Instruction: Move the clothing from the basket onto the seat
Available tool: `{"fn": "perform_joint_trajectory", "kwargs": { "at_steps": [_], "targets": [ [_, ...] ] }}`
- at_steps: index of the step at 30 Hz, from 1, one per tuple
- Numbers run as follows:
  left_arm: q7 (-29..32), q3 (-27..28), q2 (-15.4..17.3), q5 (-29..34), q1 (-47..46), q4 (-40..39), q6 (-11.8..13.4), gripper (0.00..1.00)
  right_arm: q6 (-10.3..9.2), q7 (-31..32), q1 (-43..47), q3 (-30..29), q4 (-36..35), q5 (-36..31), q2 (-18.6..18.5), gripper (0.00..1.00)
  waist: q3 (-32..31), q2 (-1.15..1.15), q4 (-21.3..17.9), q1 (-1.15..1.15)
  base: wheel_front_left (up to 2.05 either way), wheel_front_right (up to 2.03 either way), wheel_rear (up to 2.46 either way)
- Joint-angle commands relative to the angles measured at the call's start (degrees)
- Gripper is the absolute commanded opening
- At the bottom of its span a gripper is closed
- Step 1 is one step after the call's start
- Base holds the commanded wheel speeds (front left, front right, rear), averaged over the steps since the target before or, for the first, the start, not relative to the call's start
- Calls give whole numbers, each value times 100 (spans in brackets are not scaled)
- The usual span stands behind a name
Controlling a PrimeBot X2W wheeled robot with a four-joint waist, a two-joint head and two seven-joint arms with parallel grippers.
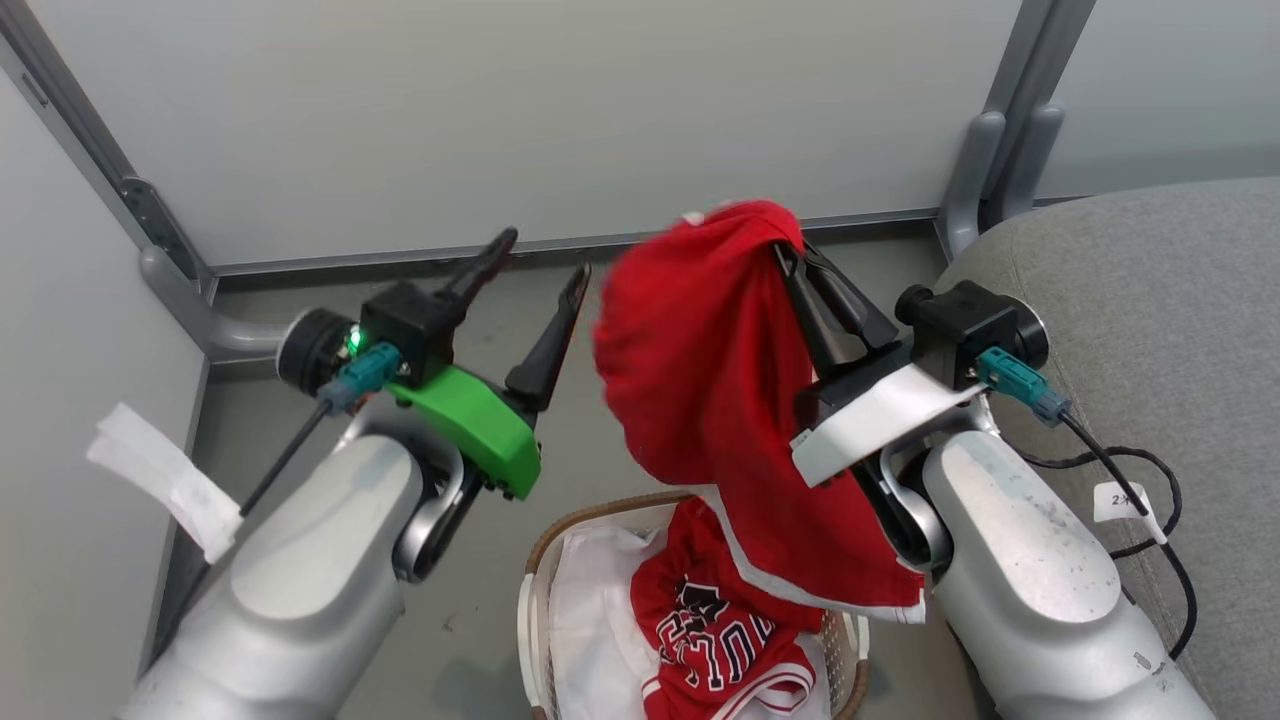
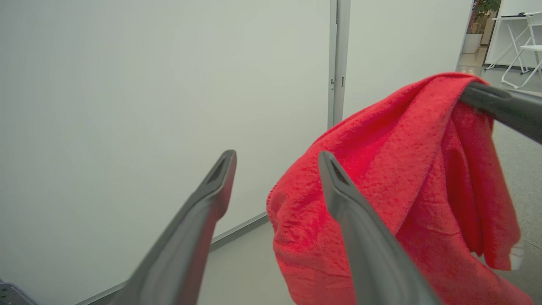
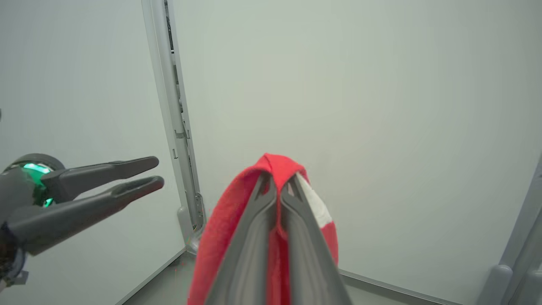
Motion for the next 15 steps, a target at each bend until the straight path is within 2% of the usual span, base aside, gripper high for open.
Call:
{"fn": "perform_joint_trajectory", "kwargs": {
  "at_steps": [1, 8, 15],
  "targets": [
    [-17, 88, -42, 111, 297, -76, -47, 100, -6, -28, 71, -81, -29, -72, -19, 0, 38, 20, -4, 0, 0, 0, 0],
    [-18, 669, -257, 466, 1242, -450, -153, 100, -6, -28, 126, -426, -25, -296, -19, 0, 187, 20, -52, 0, 0, 0, 0],
    [-20, 1129, -559, 891, 1795, -599, -258, 100, -6, -28, 174, -696, -63, -450, -19, 0, 287, 20, -129, 0, 0, 0, 0]
  ]
}}
